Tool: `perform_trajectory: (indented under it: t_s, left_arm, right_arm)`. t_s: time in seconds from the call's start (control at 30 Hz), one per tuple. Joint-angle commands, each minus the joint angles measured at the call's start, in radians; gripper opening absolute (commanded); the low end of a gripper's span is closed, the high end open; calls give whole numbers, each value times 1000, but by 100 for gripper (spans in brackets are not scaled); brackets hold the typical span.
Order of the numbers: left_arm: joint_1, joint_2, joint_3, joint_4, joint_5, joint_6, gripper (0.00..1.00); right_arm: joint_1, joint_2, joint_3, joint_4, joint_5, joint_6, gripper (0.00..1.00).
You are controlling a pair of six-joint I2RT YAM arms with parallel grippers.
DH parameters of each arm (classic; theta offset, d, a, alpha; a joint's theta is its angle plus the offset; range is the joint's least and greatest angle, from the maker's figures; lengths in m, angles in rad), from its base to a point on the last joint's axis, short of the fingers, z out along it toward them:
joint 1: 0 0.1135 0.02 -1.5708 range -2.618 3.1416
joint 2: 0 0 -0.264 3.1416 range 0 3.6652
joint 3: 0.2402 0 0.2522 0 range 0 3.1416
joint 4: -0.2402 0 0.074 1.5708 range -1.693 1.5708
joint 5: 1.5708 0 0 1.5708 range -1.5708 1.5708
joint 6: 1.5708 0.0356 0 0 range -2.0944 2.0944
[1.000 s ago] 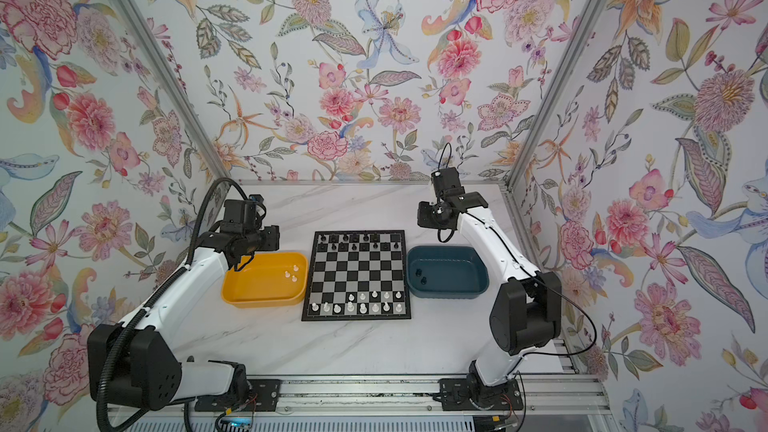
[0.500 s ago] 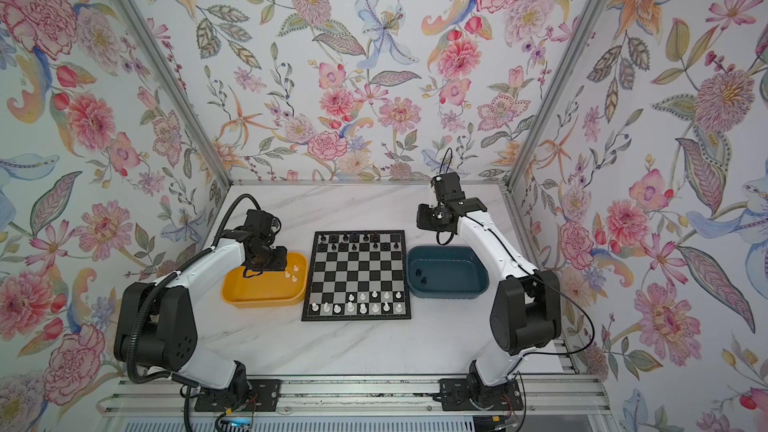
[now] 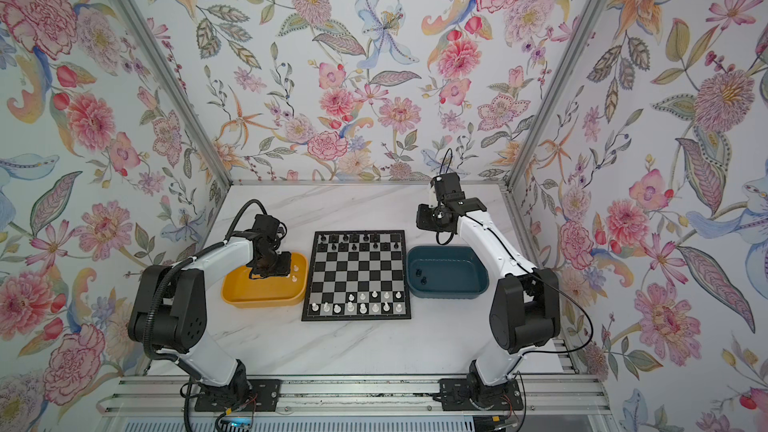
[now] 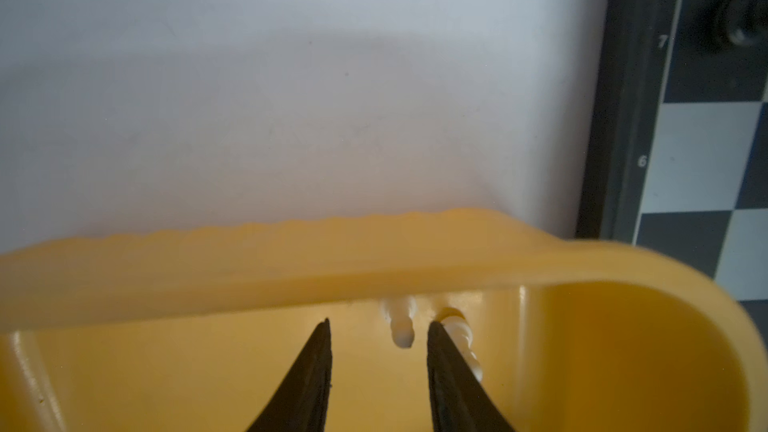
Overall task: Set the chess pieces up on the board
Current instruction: 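Lower the left gripper into the yellow tray and close on a white piece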
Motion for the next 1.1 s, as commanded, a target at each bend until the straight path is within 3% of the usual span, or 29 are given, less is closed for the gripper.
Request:
perform_trajectory:
  t_s: [0.0,0.57,1.07]
  left_arm:
    - [-7,24,2,8,18,-11,39]
    - [-6,54,21,19,39,-6,27]
    - [-12,49,37,-2,23,-4,6]
  right_arm:
    - [-7,19,-15,14,-10,15,30]
    - [-7,17,-21,14,1,24,29]
    - [-7,23,-25,14,-4,27,28]
